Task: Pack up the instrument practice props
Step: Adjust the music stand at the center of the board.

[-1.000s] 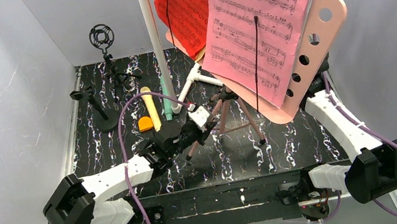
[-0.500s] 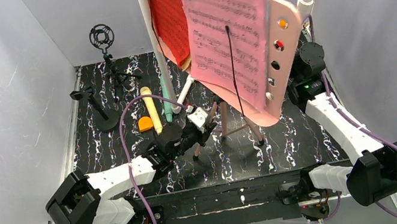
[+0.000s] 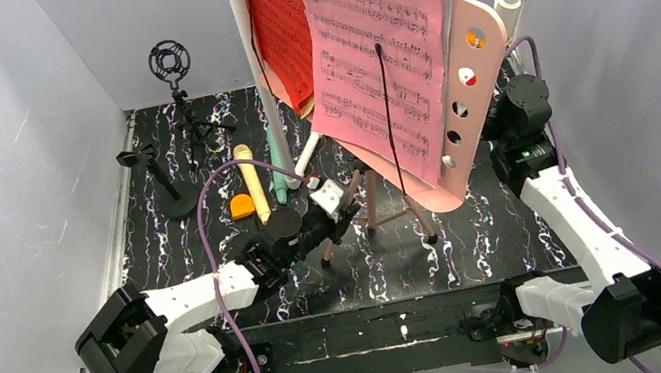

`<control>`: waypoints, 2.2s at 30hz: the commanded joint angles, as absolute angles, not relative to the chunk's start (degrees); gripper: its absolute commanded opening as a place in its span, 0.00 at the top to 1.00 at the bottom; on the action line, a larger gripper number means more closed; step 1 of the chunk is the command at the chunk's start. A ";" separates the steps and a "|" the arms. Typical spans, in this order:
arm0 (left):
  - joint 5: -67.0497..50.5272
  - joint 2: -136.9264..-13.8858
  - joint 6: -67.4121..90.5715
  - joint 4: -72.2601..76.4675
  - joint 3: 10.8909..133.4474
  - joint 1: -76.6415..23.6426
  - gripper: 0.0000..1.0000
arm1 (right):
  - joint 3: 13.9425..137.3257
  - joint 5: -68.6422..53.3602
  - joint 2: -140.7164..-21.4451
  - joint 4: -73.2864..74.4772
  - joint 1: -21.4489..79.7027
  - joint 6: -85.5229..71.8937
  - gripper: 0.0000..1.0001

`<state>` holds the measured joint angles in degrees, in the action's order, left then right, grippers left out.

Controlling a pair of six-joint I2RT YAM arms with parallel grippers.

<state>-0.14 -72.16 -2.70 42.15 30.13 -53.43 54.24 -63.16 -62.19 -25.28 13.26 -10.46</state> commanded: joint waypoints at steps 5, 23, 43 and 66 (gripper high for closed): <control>0.03 -70.08 1.41 34.63 28.01 -53.00 0.58 | 50.50 -64.92 -55.30 -7.91 10.79 4.65 0.21; -7.63 -46.68 19.92 20.75 24.81 -52.83 0.02 | 38.16 -58.62 -45.42 15.83 7.63 24.20 0.10; -1.13 -16.60 34.99 -6.83 21.40 -52.66 0.02 | 27.12 -45.05 -47.76 1.85 11.56 19.81 0.25; -3.47 -16.44 37.38 -8.70 21.84 -52.69 0.02 | 27.90 -21.13 -45.64 1.56 10.40 16.69 0.52</control>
